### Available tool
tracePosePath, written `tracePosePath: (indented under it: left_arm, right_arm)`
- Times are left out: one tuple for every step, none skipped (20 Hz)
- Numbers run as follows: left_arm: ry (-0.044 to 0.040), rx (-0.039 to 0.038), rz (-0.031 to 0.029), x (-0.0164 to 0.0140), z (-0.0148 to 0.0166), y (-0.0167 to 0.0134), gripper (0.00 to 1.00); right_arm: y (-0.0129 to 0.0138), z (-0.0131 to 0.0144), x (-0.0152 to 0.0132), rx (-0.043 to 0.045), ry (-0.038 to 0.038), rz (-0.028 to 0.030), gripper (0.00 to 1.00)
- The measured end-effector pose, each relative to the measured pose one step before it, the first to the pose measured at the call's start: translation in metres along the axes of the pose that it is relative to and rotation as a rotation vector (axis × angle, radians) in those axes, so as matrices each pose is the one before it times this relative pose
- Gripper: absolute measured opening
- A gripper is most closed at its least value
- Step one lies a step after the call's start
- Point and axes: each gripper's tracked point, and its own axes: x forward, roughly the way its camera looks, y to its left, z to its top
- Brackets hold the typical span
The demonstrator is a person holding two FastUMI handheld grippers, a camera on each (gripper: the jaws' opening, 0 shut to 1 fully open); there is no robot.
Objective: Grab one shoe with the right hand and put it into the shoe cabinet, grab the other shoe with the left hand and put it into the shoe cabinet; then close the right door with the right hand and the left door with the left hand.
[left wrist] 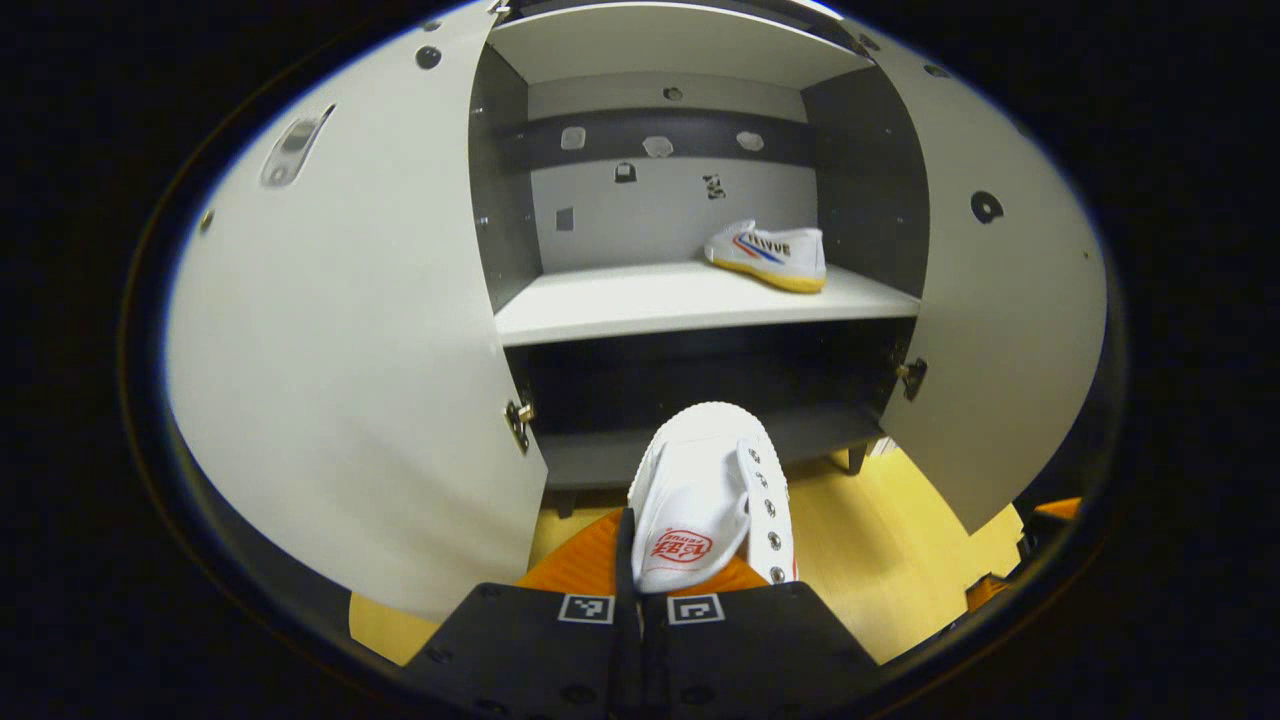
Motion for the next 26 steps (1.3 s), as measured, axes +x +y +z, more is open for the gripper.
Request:
tracePosePath:
  left_arm:
    - [-0.01828, 0.00279, 0.00407, 0.00233, 0.0232, 0.00073, 0.05]
    - [-0.01465, 0.00589, 0.00134, 0.00266, 0.02023, 0.00014, 0.05]
    - [-0.02186, 0.00837, 0.00528, 0.00567, 0.02256, 0.00159, 0.05]
    - [-0.02027, 0.01513, 0.01499, 0.00654, 0.0198, 0.00413, 0.05]
    - [-0.01195, 0.01064, 0.01895, 0.0083, 0.01886, 0.00616, 0.05]
    - [-0.01062, 0.00663, 0.0151, 0.00981, 0.0177, 0.00536, 0.05]
    - [-0.00866, -0.00128, 0.0116, 0.01075, 0.01849, 0.00643, 0.05]
    - [-0.00629, -0.00282, 0.00825, 0.01245, 0.01724, 0.00495, 0.05]
    - [-0.00126, -0.00152, 0.00033, 0.01133, 0.01629, 0.00327, 0.05]
    - [0.00355, -0.00408, -0.00636, 0.01037, 0.01409, 0.00179, 0.05]
    - [0.01511, -0.01125, -0.01096, 0.01141, 0.01267, 0.00056, 0.05]
    - [0.01533, -0.01498, -0.01649, 0.01064, 0.00962, 0.00055, 0.05]
    - [0.01476, -0.01513, -0.00712, 0.01156, 0.00927, -0.00038, 0.05]
    - [0.00432, 0.00446, -0.00142, 0.01253, 0.0089, 0.00037, 0.05]
    - [0.00473, 0.01987, 0.0049, 0.01243, 0.0071, -0.00055, 0.05]
    - [0.00752, 0.03015, 0.00726, 0.01656, 0.00327, -0.00171, 0.05]
    - [0.01393, 0.03, 0.00361, 0.01517, 0.00199, -0.00055, 0.05]
    - [0.02575, 0.02011, 0.00628, 0.01421, -0.00227, -0.00161, 0.05]
    - [0.02946, 0.01014, 0.003, 0.01358, -0.00352, -0.00202, 0.05]
    - [0.0277, 0.0086, -0.00021, 0.01462, -0.00331, -0.00172, 0.05]
    - [0.02352, 0.00642, 0.00119, 0.01228, -0.00296, -0.00124, 0.05]
    - [0.02104, 0.01049, 0.00304, 0.01171, -0.00202, -0.00077, 0.05]
    - [0.01509, 0.01783, 0.0095, 0.00952, -0.00099, -0.00023, 0.05]
    - [0.01369, 0.02408, 0.01196, 0.0088, -0.00141, -0.00076, 0.05]
    - [0.01059, 0.02361, 0.01223, 0.00739, -0.00091, 0.0, 0.05]
    - [0.00255, 0.0172, 0.0092, 0.00676, 0.00133, -0.00142, 0.05]
  right_arm:
    - [-0.00108, 0.00063, 0.00049, 0.00492, -0.00593, 0.00395, 0.98]
    - [-0.0019, 0.00045, 0.00029, 0.00578, -0.00422, 0.00349, 0.98]
    - [-0.00037, 0.00097, 0.00054, 0.00451, -0.0055, 0.00677, 0.98]
    - [-0.00003, 0.00206, 0.00055, 0.00129, -0.0107, 0.00545, 0.98]
    - [0.00103, 0.00174, 0.00096, 0.00037, -0.01034, 0.00966, 0.99]
    - [0.0021, 0.00031, 0.00182, 0.0007, -0.00214, 0.01119, 0.99]
    - [0.00215, 0.00033, 0.00132, 0.00327, -0.00022, 0.01118, 0.98]
    - [0.00198, 0.00306, 0.00117, 0.00412, -0.00716, 0.01237, 0.98]
    - [0.00464, 0.00093, 0.00425, 0.00446, -0.0104, 0.00921, 0.98]
    - [0.00023, 0.00134, 0.00136, 0.00298, -0.00587, 0.00526, 0.98]
    - [-0.00064, 0.00029, 0.00093, 0.00266, -0.00177, 0.00309, 0.98]
    - [-0.00017, 0.0002, 0.00113, 0.00223, -0.00331, 0.00151, 0.99]
    - [-0.00038, 0.00095, 0.00187, 0.00425, -0.00438, 0.00085, 0.99]
    - [0.00056, 0.00038, 0.00059, 0.00475, -0.00385, 0.00343, 0.99]
    - [0.00061, 0.001, 0.00153, 0.00257, -0.00195, 0.00083, 0.99]
    - [-0.00039, -0.00009, 0.00135, 0.00016, -0.0002, 0.00034, 0.98]
    - [0.00079, -0.00014, 0.00084, 0.00024, -0.00013, 0.00096, 0.98]
    - [0.0003, -0.00082, 0.00085, 0.00045, 0.00338, 0.00171, 0.98]
    - [0.00095, -0.00091, 0.00021, -0.00028, 0.00092, 0.00248, 0.98]
    - [0.00066, -0.00005, -0.00003, -0.00284, 0.00075, 0.00142, 0.99]
    - [-0.00012, 0.00026, 0.00087, -0.00607, -0.00049, -0.00026, 0.99]
    - [-0.00092, -0.00078, 0.00021, -0.00577, -0.00029, -0.00162, 0.99]
    - [-0.00073, -0.00152, 0.00061, -0.00416, 0.00363, -0.00156, 0.99]
    - [-0.00014, -0.00217, 0.00037, -0.0014, 0.00496, -0.0007, 0.98]
    - [0.00046, -0.00277, 0.0, -0.00068, 0.0082, -0.0004, 0.98]
    - [-0.00075, -0.00217, 0.00069, -0.00001, 0.0087, -0.00169, 0.98]
